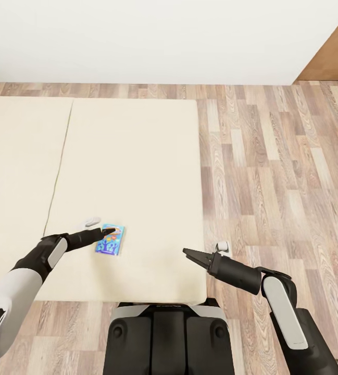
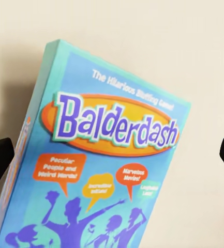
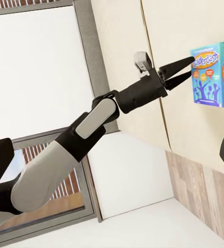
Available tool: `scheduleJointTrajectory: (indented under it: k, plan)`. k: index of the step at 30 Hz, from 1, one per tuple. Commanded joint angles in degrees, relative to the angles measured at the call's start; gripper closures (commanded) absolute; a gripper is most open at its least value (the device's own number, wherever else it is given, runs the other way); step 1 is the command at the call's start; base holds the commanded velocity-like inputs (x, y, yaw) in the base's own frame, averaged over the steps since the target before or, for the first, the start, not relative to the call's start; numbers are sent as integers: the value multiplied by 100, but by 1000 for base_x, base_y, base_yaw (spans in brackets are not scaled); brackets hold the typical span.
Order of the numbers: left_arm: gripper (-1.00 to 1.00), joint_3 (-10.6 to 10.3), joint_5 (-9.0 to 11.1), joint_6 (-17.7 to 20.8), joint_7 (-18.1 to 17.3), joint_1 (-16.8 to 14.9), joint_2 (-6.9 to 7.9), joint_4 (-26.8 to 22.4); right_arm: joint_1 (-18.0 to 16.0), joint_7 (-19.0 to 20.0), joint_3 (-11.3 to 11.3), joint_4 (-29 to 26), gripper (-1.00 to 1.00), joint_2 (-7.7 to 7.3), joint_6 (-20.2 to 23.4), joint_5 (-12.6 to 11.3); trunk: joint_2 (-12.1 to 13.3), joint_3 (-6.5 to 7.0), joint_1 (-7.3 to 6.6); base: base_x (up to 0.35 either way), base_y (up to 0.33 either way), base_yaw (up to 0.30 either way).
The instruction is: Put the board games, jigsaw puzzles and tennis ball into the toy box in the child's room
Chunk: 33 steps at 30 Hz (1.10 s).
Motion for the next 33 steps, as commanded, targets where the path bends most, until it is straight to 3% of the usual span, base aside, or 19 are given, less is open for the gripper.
scheduleJointTrajectory:
  k: [1,9,33]
  plan:
    - [-100,-24,36,47,-4,-2,2,-3,-3,32,-2,-1,-100,-1,20,26,-9,-6,3,0,0,0]
    - [-100,-250,34,60,61,-2,17,-1,-3,30,-3,2,-100,-1,20,26,-9,-6,3,0,0,0]
    - [-100,-264,33,172,224,-2,15,0,-3,25,5,0,-100,29,20,26,-9,-6,3,-5,-6,0]
